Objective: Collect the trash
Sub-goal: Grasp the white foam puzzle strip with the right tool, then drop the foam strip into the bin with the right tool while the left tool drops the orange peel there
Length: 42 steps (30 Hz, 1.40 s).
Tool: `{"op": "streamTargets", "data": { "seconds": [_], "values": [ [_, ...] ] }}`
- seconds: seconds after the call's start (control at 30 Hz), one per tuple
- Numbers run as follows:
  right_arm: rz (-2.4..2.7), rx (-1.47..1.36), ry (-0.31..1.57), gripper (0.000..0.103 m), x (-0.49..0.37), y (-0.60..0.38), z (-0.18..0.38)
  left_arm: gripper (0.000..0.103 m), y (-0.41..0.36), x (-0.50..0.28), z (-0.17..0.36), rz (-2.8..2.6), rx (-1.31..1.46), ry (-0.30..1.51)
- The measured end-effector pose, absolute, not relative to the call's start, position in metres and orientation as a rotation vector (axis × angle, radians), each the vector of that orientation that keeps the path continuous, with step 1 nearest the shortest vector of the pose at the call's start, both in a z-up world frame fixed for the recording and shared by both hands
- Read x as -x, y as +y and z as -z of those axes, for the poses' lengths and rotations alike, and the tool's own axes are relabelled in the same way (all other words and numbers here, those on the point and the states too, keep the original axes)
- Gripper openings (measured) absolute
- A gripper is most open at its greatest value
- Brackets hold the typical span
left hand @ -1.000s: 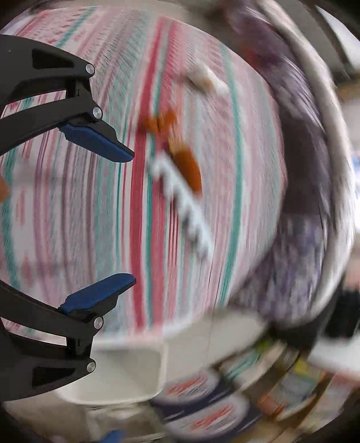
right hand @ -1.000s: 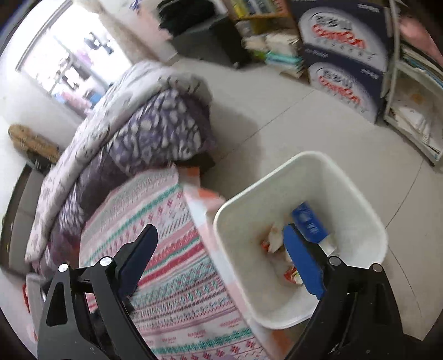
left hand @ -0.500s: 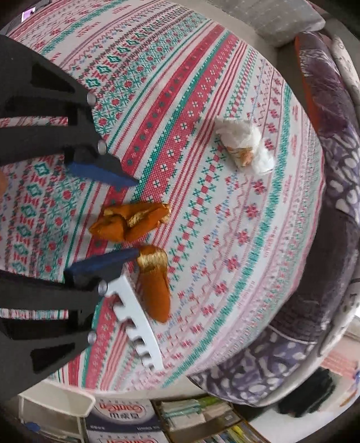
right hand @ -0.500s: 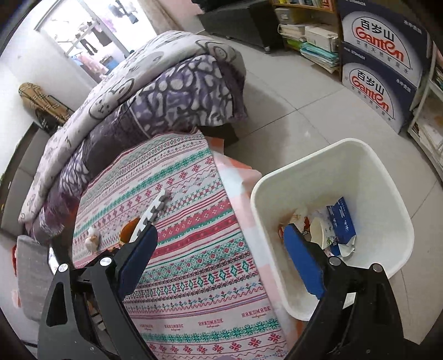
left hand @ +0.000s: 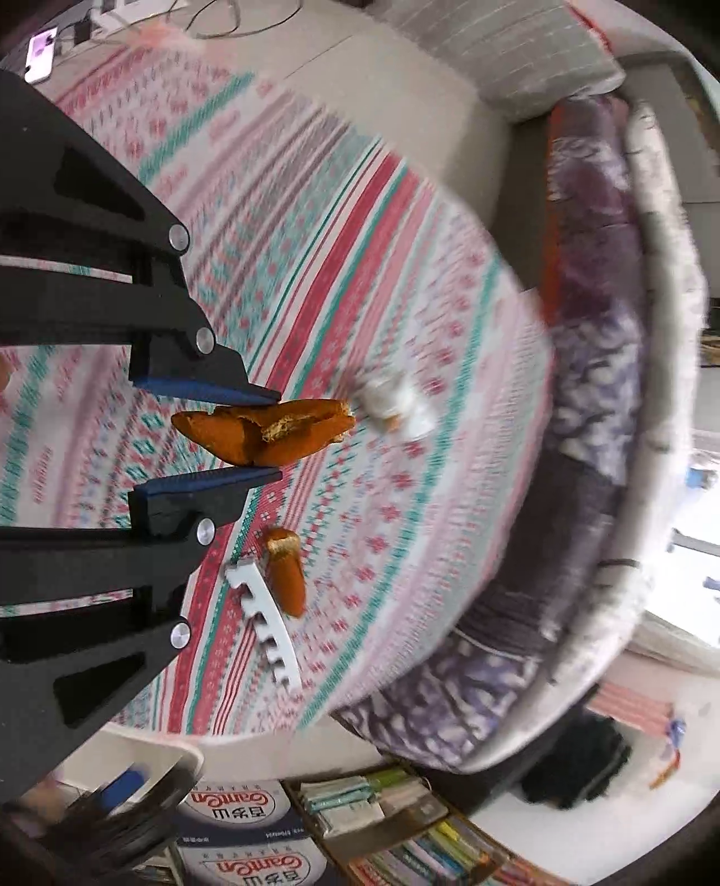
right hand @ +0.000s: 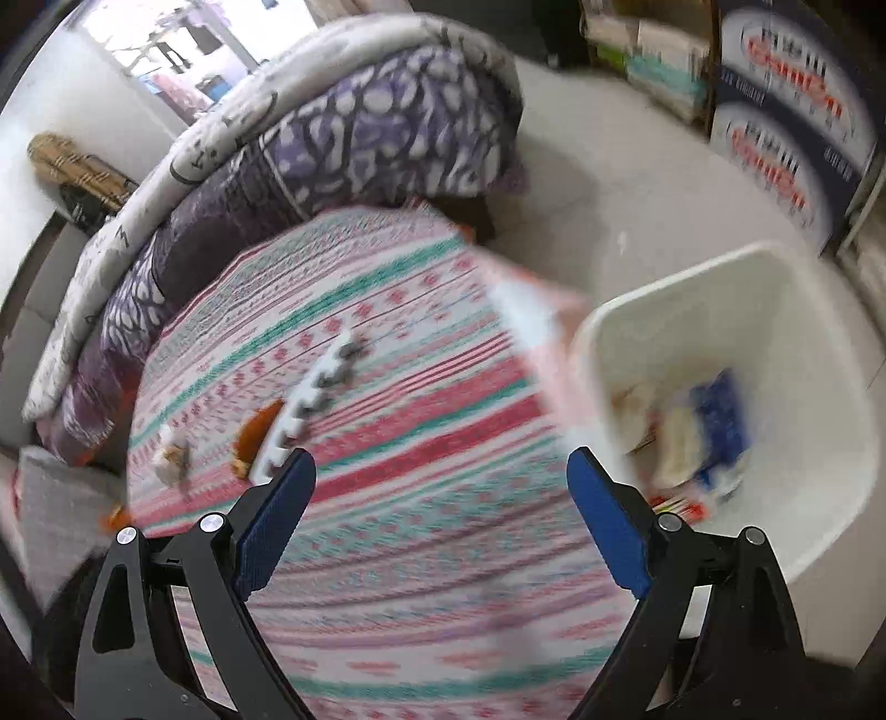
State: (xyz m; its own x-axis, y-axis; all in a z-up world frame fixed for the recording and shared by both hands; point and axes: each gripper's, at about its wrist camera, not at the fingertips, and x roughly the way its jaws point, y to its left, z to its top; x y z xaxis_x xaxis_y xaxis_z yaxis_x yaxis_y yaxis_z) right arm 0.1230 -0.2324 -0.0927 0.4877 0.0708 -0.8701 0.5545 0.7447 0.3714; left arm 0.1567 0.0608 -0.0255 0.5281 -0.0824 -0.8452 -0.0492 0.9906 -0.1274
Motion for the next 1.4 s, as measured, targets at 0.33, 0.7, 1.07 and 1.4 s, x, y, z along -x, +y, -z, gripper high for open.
{"op": "streamTargets", "data": {
  "seconds": [0.33, 0.7, 1.07, 1.4],
  "values": [
    [0.487, -0.737, 1.000, 0.081, -0.216, -0.199, 0.137, 0.022, 0.098, -0.134, -0.012, 0.022, 0.121, 0.949],
    [0.422, -0.370, 1.067, 0.049, -0.210, -0.157, 0.146, 0.022, 0.112, -0.131, -0.013, 0.008, 0.101, 0.933],
    [0.091, -0.306, 1.064, 0.028, -0.137, -0.137, 0.107, 0.022, 0.123, -0.123, -0.009, 0.017, 0.162, 0.956],
    [0.001, -0.224, 0.956, 0.028, -0.102, -0.138, 0.045, 0.022, 0.107, -0.115, -0.012, 0.034, 0.135, 0.930]
  ]
}}
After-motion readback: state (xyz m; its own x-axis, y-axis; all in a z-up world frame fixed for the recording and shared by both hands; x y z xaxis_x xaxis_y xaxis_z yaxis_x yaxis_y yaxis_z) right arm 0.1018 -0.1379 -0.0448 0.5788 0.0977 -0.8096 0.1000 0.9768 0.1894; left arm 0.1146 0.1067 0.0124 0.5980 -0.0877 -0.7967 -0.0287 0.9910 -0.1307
